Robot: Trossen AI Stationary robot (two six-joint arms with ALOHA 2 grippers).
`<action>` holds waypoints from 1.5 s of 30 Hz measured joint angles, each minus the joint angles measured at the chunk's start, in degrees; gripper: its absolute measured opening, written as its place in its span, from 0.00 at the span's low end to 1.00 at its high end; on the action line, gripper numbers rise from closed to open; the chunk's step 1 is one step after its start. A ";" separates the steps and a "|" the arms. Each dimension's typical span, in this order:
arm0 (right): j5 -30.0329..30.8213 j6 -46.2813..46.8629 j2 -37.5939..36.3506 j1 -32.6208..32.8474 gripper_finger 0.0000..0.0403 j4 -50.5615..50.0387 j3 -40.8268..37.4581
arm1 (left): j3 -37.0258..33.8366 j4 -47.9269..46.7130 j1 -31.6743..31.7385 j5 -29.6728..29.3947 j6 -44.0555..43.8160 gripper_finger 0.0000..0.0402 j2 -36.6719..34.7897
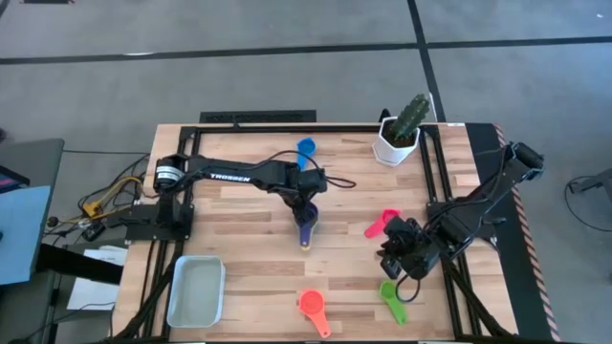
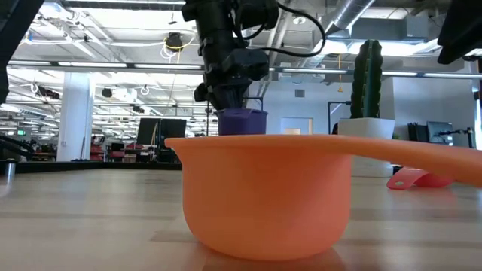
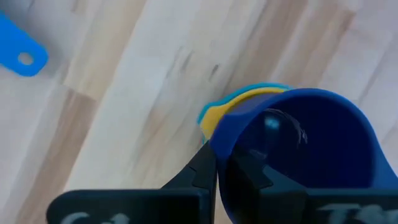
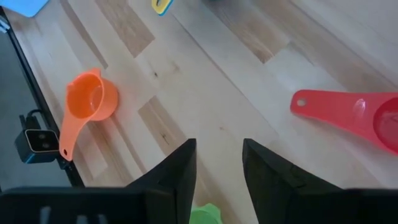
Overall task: Nest measuring cups in basket
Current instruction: Stack the dark blue measuring cup on top of the yellow measuring cup, then stack the orange measuring cup on top of the dark blue measuring cup
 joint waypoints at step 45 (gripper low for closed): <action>0.22 1.81 0.00 -0.24 0.43 0.56 -0.01 | 9.38 -6.97 -6.74 -3.05 -14.31 0.29 -0.33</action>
